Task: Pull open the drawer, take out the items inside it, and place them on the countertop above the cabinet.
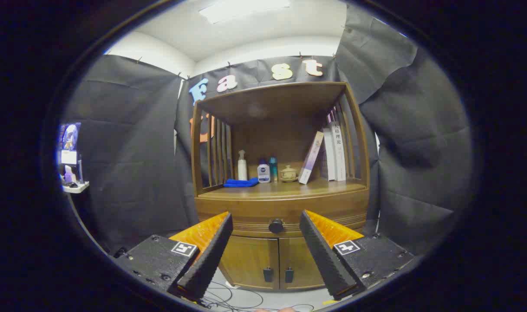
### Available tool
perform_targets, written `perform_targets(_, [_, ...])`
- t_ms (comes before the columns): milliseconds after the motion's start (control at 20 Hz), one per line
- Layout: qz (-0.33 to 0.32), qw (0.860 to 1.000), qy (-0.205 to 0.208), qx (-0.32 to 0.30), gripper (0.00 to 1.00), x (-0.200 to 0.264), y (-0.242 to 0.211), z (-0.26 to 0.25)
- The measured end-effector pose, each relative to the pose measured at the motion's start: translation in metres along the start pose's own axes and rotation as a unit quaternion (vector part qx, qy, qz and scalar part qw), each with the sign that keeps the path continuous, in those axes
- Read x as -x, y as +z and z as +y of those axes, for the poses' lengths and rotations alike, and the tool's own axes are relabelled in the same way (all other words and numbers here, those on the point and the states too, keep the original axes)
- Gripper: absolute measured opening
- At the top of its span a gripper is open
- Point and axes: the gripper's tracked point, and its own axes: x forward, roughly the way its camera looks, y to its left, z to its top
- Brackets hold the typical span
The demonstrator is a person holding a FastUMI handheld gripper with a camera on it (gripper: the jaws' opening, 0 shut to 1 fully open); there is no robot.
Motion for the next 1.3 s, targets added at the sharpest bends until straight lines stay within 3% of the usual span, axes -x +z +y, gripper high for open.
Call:
perform_targets(800, [-0.007, 1.0, 0.0, 0.014, 1.0, 0.002, 0.011, 0.005])
perform_targets(1300, [0.024, 0.999, -0.019, 0.019, 1.0, -0.055, -0.026, -0.002])
